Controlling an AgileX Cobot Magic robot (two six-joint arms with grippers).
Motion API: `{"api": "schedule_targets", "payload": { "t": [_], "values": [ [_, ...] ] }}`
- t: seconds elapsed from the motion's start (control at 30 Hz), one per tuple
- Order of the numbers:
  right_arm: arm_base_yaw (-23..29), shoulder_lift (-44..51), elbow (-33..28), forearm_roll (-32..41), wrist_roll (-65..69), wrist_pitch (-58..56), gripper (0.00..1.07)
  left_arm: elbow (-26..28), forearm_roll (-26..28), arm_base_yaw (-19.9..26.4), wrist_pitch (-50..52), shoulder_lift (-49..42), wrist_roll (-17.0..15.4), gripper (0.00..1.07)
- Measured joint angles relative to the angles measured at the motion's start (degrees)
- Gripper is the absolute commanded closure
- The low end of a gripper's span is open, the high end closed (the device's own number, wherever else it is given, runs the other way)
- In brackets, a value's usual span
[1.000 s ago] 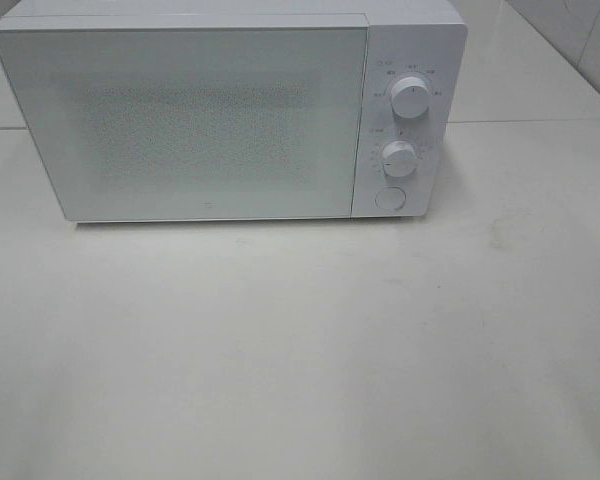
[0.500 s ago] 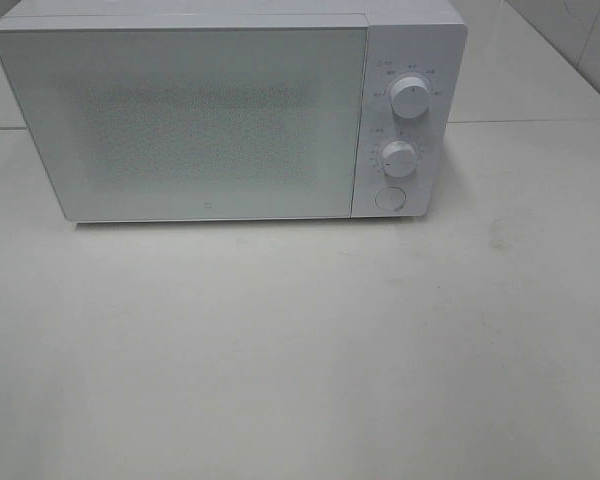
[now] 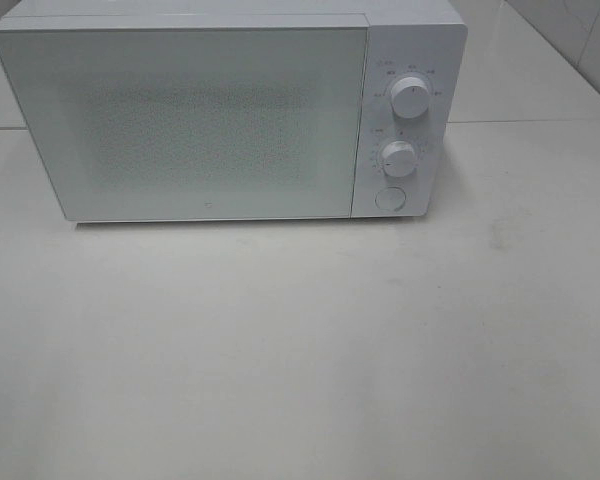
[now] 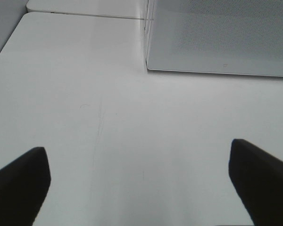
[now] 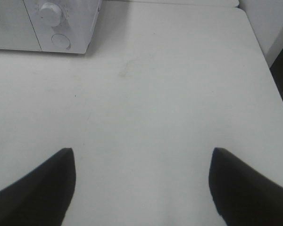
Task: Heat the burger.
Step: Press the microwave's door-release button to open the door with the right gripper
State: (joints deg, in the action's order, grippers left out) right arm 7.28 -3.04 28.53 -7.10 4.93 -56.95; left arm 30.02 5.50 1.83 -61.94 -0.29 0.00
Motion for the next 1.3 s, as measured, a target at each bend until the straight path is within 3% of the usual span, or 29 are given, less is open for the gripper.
{"api": "schedule_targets", "payload": {
  "t": [0.9, 1.3],
  "values": [
    [-0.17, 3.27, 0.74, 0.06, -0.34, -0.11, 0.31, 0.00, 0.00, 0.00, 0.00, 0.00, 0.00, 0.10],
    [-0.17, -8.88, 1.89, 0.06, -0.34, 11.40, 0.31, 0.00, 0.00, 0.00, 0.00, 0.00, 0.00, 0.10]
  ]
}}
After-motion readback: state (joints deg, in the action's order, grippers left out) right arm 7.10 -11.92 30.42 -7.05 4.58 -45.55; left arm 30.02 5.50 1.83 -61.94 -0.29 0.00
